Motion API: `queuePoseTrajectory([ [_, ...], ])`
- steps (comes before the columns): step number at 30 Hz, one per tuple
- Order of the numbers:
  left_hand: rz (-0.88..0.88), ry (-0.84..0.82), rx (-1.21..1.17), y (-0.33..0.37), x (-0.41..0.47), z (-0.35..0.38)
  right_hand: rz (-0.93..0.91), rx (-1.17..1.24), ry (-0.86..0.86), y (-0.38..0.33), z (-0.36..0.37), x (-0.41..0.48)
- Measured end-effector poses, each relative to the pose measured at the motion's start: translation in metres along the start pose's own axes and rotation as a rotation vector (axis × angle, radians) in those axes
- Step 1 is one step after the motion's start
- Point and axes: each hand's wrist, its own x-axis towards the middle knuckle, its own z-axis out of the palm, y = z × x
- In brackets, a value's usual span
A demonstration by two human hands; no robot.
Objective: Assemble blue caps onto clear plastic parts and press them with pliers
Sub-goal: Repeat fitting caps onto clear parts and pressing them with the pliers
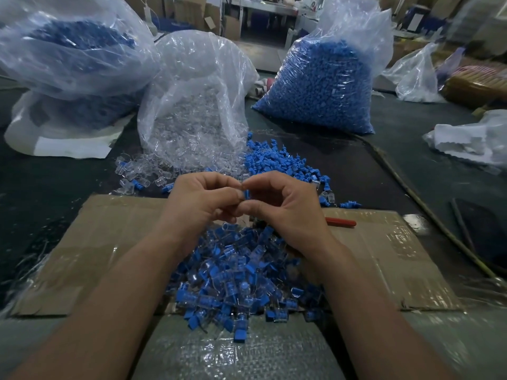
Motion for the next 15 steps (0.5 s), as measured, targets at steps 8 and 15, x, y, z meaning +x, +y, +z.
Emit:
queuePoseTrajectory([
  [8,-0.047,-0.044,-0.097,-0.0003,0.0000,-0.0016,-0.160,-0.058,0.085,0.0037,0.0015,-0.0021],
  [15,-0.073,-0.085,-0.158,-0.0002,-0.0003,-0.0027,-0.187,-0.075,0.127,0.0065,-0.0010,-0.0021],
])
